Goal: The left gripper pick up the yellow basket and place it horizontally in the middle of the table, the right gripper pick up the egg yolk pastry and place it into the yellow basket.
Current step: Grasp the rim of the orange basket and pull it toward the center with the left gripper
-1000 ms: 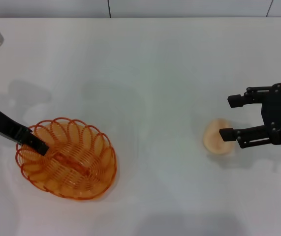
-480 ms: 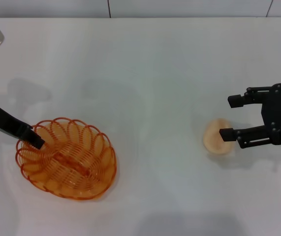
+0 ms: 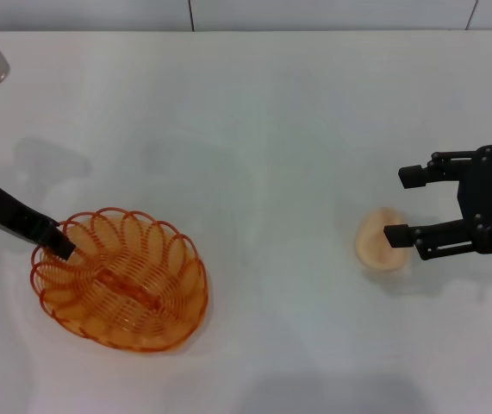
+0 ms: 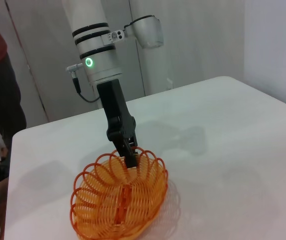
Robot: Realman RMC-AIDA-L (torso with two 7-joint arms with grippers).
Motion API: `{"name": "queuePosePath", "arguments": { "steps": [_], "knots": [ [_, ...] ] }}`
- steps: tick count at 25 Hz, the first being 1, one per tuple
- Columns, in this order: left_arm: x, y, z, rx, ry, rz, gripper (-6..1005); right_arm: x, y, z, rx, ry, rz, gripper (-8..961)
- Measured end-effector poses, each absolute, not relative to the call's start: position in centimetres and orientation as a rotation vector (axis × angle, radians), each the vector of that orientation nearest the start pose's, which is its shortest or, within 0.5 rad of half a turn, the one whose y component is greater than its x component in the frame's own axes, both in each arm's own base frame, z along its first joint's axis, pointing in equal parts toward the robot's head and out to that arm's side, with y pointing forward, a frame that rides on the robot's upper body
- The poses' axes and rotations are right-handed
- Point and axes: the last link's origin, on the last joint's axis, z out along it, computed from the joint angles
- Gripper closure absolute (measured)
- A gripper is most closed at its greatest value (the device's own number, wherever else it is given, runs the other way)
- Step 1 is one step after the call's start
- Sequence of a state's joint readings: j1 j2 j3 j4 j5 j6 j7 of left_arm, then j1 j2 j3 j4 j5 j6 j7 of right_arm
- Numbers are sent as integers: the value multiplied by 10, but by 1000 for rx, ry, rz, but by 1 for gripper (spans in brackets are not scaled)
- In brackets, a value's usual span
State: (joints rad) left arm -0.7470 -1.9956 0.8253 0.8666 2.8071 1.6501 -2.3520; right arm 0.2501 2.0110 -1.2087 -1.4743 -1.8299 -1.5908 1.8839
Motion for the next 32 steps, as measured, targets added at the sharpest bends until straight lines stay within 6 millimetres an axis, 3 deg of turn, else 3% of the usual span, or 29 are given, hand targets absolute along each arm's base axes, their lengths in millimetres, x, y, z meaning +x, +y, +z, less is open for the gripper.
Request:
{"name": "queuePosePath", "arguments": {
  "steps": [13,21,32],
  "knots": [
    [-272,365,53,-2477,-1413,510,895,191,296,56,-2859,400,397,139],
    [-255,373,58,-2513,-1410,321,913,191,299,57,-2848,401,400,139],
    [-236,381,50,-2429,-1612,137,919,189,302,58,-2836,394,406,140]
  ]
}}
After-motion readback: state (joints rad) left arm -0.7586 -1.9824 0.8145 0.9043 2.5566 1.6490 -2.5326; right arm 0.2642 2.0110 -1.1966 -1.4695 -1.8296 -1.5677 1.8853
